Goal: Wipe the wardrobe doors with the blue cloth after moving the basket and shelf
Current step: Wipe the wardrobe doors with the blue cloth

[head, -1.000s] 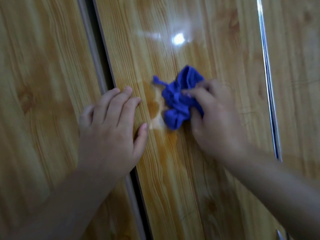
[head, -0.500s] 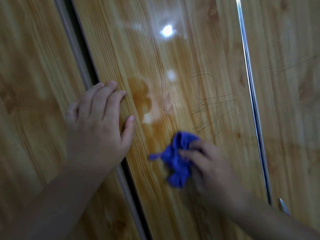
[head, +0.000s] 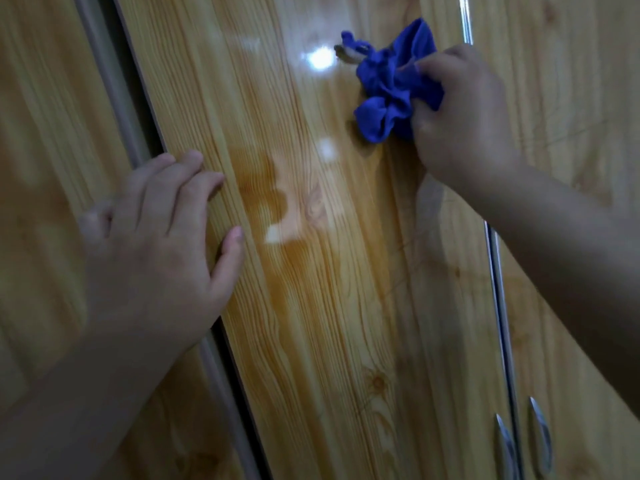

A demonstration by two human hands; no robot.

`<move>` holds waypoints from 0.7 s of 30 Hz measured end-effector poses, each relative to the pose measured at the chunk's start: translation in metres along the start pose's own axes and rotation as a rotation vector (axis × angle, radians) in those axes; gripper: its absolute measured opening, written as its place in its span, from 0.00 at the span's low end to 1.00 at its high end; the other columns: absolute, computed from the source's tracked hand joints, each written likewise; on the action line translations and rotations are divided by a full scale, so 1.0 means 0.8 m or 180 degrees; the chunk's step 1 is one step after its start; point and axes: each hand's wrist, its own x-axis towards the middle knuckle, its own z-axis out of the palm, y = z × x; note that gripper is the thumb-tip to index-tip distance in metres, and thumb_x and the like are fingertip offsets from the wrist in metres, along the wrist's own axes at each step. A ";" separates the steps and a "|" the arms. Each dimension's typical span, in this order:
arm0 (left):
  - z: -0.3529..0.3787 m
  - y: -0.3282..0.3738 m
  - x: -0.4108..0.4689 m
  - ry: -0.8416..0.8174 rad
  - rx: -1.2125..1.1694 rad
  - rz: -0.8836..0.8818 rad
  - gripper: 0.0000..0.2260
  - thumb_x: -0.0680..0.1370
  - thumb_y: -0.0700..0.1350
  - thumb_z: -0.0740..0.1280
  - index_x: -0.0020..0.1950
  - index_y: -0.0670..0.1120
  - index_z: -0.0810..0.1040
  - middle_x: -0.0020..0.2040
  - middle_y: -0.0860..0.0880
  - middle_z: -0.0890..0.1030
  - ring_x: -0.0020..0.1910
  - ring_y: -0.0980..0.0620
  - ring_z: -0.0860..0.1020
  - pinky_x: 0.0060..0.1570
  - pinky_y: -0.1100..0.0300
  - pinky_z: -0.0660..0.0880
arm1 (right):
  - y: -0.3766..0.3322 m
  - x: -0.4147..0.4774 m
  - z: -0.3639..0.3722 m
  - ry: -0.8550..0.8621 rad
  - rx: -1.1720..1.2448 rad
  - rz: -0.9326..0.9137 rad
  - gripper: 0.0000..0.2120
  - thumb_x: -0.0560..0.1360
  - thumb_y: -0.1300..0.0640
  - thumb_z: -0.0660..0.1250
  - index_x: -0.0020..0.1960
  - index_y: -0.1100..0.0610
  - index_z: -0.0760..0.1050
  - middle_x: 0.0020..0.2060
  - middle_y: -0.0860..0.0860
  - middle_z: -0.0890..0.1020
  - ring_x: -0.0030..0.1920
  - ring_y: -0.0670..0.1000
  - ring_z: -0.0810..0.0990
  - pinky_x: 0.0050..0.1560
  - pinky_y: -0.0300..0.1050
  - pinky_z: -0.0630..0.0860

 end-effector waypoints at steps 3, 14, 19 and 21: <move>0.002 0.001 0.000 -0.0015 -0.0146 -0.0075 0.23 0.81 0.55 0.63 0.71 0.43 0.73 0.74 0.44 0.73 0.75 0.41 0.69 0.67 0.34 0.70 | -0.005 -0.046 0.009 -0.0055 0.0172 0.0050 0.13 0.74 0.64 0.64 0.58 0.60 0.80 0.57 0.57 0.77 0.57 0.55 0.77 0.57 0.39 0.70; -0.005 0.009 0.005 -0.0092 -0.0324 -0.0179 0.22 0.79 0.54 0.65 0.70 0.44 0.74 0.72 0.43 0.73 0.74 0.39 0.71 0.68 0.33 0.70 | -0.026 -0.282 0.023 -0.1094 0.0655 0.0016 0.15 0.77 0.54 0.60 0.61 0.52 0.79 0.58 0.47 0.73 0.56 0.48 0.76 0.55 0.39 0.76; -0.015 0.046 0.016 -0.0157 -0.0178 0.0142 0.21 0.79 0.52 0.64 0.69 0.44 0.77 0.70 0.40 0.73 0.69 0.36 0.72 0.67 0.36 0.68 | -0.001 -0.250 -0.006 -0.0939 0.1133 0.0156 0.17 0.74 0.64 0.67 0.61 0.54 0.80 0.57 0.46 0.74 0.60 0.46 0.76 0.62 0.35 0.71; -0.013 0.078 0.021 -0.0270 -0.0194 0.0540 0.20 0.79 0.51 0.64 0.69 0.45 0.78 0.70 0.42 0.74 0.70 0.38 0.73 0.67 0.38 0.68 | 0.015 -0.217 -0.022 -0.0455 0.1189 0.0307 0.16 0.73 0.66 0.68 0.60 0.56 0.80 0.55 0.49 0.76 0.58 0.46 0.77 0.62 0.36 0.72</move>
